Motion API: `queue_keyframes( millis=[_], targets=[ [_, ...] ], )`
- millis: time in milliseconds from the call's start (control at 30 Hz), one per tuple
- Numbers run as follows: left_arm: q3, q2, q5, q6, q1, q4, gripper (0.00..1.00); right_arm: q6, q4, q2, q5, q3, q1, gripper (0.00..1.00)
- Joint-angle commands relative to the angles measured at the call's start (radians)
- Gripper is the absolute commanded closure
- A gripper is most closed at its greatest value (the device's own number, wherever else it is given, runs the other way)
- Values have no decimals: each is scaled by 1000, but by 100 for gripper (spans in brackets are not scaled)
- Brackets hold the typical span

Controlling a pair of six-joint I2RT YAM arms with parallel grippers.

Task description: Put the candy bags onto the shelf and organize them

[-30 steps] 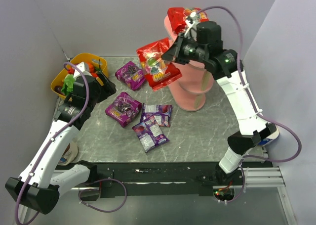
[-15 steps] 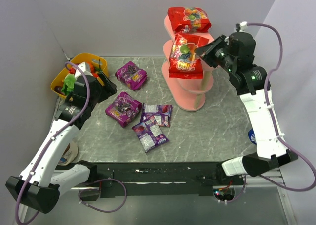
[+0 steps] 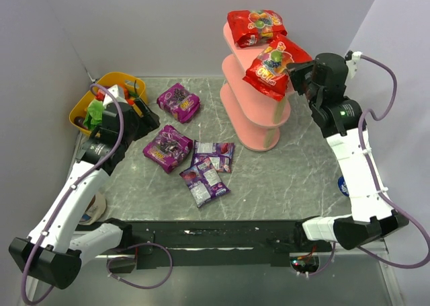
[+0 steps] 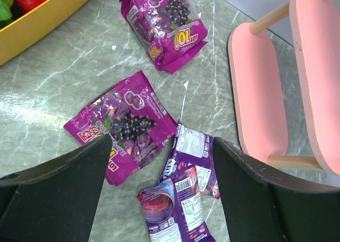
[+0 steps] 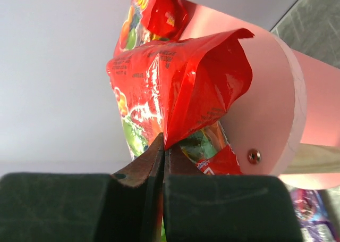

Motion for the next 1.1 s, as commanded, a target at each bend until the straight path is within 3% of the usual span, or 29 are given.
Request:
queue_keyframes(
  millis=[0, 33, 67, 167, 267, 333, 433, 633, 833, 967, 1067],
  targets=[
    [-2, 4, 12, -1, 0, 20, 18, 96, 30, 36, 77, 15, -6, 92],
    [-2, 6, 9, 1, 0, 18, 18, 97, 34, 37, 77, 7, -8, 85],
    [-2, 4, 9, -1, 0, 17, 17, 97, 31, 37, 78, -1, -6, 69],
    [-5, 1, 3, 2, 0, 18, 17, 69, 54, 27, 72, -19, -5, 47],
    [-12, 3, 3, 2, 0, 21, 17, 14, 48, 18, 70, -12, -6, 34],
    [-14, 8, 5, -1, 0, 25, 17, -8, 48, 9, 61, -16, -6, 31],
    [-17, 17, 12, -1, 0, 28, 17, -51, 51, -15, 52, -28, -5, 31],
    [-23, 23, 14, 2, 1, 35, 17, -129, 27, -42, -9, -24, -5, 46],
    [-29, 26, 15, 5, 0, 41, 17, -146, 5, -31, -133, -28, -3, 51],
    [-34, 31, 21, 4, 0, 43, 17, -115, -16, -6, -147, -58, -3, 70],
    [-32, 31, 17, 4, 0, 38, 17, -97, -38, -9, -132, -73, -3, 74]
  ],
)
